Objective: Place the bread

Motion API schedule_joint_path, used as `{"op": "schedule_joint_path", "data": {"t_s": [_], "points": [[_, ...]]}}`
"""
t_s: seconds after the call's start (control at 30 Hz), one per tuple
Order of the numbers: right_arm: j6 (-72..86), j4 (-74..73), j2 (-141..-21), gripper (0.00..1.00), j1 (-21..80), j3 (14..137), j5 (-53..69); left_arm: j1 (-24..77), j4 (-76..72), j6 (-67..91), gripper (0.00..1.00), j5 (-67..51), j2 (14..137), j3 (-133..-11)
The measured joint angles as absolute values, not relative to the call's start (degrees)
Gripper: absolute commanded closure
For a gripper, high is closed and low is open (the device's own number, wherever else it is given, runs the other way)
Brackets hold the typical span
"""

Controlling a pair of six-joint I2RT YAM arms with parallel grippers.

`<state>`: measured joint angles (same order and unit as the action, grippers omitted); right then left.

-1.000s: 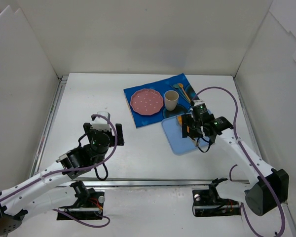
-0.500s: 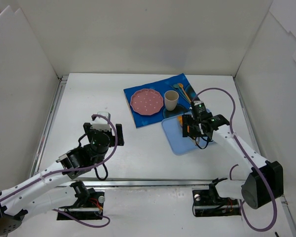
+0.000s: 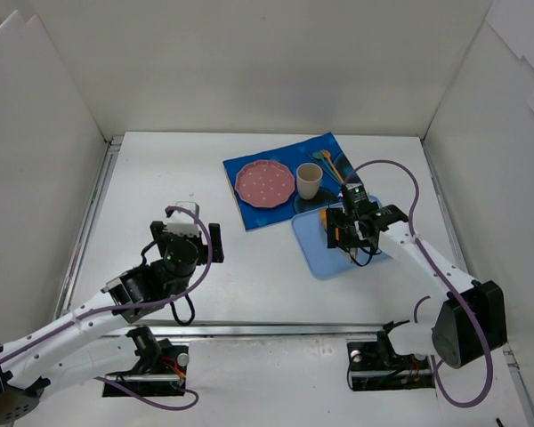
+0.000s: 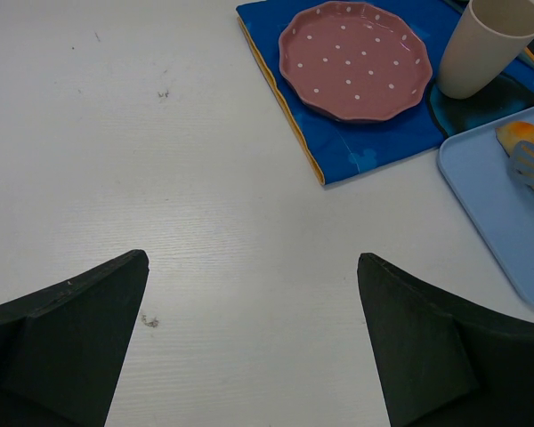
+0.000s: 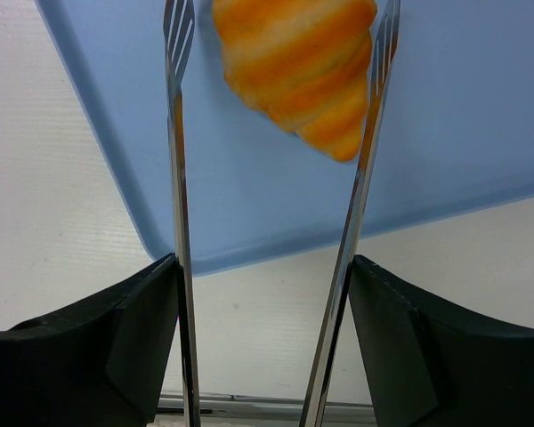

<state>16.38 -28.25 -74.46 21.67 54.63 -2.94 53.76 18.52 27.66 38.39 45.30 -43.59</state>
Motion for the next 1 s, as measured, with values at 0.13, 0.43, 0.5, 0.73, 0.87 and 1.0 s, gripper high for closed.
{"op": "schedule_joint_path", "data": {"t_s": [0.13, 0.43, 0.5, 0.73, 0.87, 1.0], "points": [[16.38, -28.14, -74.87, 0.37, 21.26, 54.3, -2.72, 53.76, 18.52, 27.66, 0.0, 38.37, 45.3, -43.59], [16.43, -28.05, -74.87, 0.54, 20.93, 54.08, -2.5, 53.76, 18.52, 27.66, 0.0, 38.37, 45.25, -43.59], [16.45, -28.05, -74.76, 0.54, 20.93, 54.06, -2.5, 53.76, 18.52, 27.66, 0.0, 38.39, 45.25, -43.59], [17.37, -28.47, -71.55, 0.56, 20.93, 53.82, -2.55, 53.76, 18.5, 27.66, 0.0, 38.39, 45.39, -43.59], [18.22, -29.28, -67.77, 0.57, 20.93, 53.82, -2.57, 53.76, 18.48, 27.66, 0.0, 38.39, 45.65, -43.59], [18.94, -31.51, -63.64, 0.57, 21.28, 54.48, -2.55, 53.76, 18.33, 27.66, 0.0, 38.41, 45.87, -43.59]]}}
